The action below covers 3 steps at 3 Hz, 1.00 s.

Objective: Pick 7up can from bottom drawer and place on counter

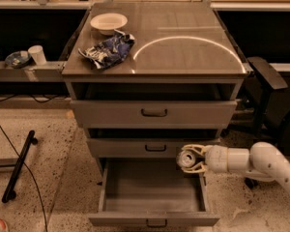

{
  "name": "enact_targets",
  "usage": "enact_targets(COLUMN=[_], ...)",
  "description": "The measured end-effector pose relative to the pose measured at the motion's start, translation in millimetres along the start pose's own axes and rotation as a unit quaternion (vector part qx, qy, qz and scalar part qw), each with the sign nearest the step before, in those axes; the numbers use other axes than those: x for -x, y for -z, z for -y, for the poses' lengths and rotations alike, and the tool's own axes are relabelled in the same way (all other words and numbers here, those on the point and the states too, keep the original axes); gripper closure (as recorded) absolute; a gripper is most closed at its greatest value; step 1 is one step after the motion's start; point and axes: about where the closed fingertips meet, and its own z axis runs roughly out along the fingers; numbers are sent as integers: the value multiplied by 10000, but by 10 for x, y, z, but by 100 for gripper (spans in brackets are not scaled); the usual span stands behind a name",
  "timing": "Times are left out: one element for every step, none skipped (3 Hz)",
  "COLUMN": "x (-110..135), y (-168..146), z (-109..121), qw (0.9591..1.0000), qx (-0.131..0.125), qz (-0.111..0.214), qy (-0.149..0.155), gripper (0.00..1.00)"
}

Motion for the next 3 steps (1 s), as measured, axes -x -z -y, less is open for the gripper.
enact_targets(x=[1025, 1614, 2087], y=[717, 951, 1163], z=[229, 700, 1275], qw=[9987, 9976, 9916], qx=[-140, -399, -396], qz=[60, -503, -1202], qy=[485, 266, 251], gripper=[100, 100, 100])
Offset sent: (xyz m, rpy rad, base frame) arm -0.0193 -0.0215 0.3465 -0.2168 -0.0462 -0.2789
